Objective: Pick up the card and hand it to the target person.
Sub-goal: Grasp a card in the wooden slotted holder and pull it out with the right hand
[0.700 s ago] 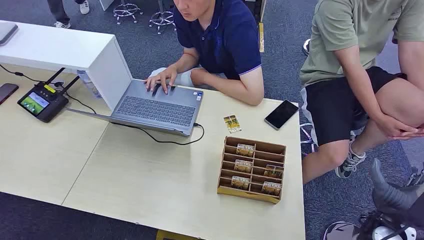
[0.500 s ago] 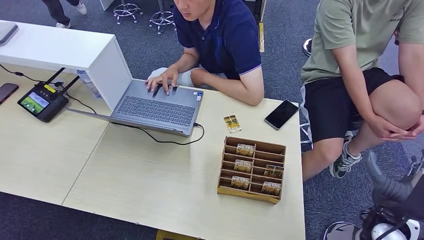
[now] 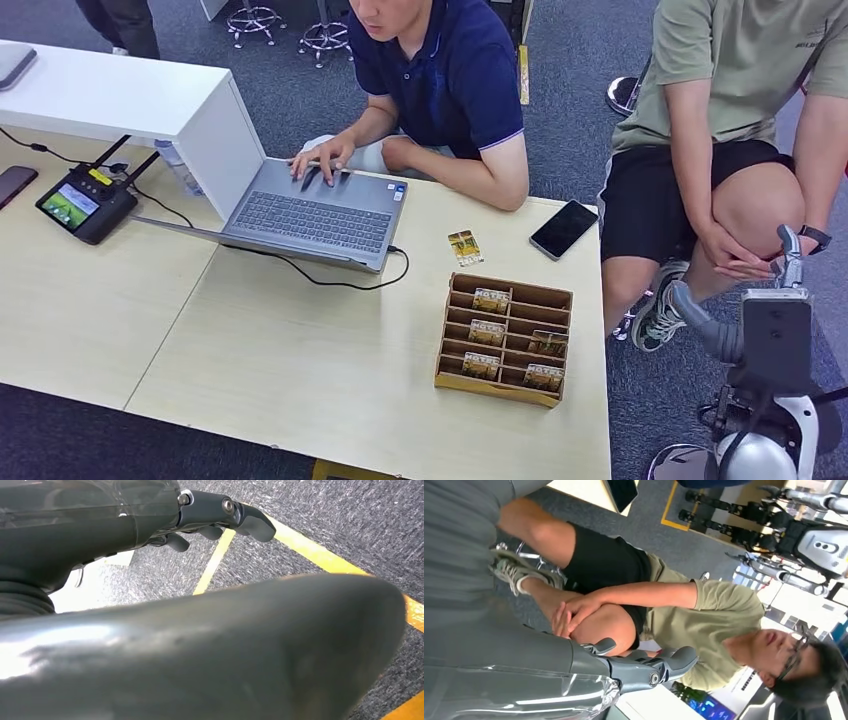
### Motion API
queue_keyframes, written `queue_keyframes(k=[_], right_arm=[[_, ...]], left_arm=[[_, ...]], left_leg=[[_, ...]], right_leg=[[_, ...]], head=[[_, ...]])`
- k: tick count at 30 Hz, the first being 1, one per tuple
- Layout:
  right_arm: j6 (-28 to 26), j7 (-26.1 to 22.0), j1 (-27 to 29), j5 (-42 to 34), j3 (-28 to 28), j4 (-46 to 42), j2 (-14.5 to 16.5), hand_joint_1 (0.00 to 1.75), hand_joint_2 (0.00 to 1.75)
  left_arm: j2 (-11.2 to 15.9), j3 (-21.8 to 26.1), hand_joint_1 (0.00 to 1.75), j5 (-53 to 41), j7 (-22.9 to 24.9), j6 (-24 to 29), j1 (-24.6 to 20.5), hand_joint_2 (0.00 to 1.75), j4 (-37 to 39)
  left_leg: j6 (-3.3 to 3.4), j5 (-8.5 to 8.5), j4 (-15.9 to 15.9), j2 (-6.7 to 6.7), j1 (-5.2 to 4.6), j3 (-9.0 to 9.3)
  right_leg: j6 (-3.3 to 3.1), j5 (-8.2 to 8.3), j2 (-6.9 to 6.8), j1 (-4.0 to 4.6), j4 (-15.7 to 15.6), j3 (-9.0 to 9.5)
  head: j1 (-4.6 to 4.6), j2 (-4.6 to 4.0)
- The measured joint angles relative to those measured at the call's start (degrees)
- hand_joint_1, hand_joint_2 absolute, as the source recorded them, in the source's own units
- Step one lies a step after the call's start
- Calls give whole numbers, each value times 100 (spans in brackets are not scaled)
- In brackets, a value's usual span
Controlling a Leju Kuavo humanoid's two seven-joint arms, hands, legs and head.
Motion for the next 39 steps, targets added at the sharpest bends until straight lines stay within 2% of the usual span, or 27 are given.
queue_keyframes(k=[18,19,23,25,33,39], right_arm=[[755,1938,-548,2160,1144,-566,-355,0,175],[827,2050,-609,2284,1240,-573,-362,2,175],[1143,2446,-869,2714,1645,-579,-374,27,175],[1330,2622,-1010,2893,1851,-574,-373,28,175],[2296,3259,-1513,3308,2695,-391,-344,28,175],[2420,3356,-1685,3288,3103,-242,-331,30,175]], left_arm=[[0,-1,0,130,45,37,-17,0,0],[0,-1,0,147,49,37,-19,0,0],[2,-4,0,188,70,37,-25,0,0],[2,-11,0,190,80,37,-27,0,0],[2,-45,0,192,139,37,-36,0,0],[2,-54,0,197,156,37,-39,0,0]], left_leg=[[0,1,-1,-1,1,-4],[0,1,-1,-1,1,-4],[0,2,-1,-1,1,-4],[0,2,-1,-1,1,-4],[0,3,-1,-3,1,-4],[0,3,-1,-3,1,-4]], right_leg=[[0,0,-1,0,1,0],[0,0,-1,0,1,0],[0,0,-1,0,2,-1],[0,0,-1,0,2,-1],[0,0,-2,0,2,-3],[0,0,-2,0,1,-4]], head=[[0,0],[0,0],[1,0],[1,0],[1,0],[1,0]])
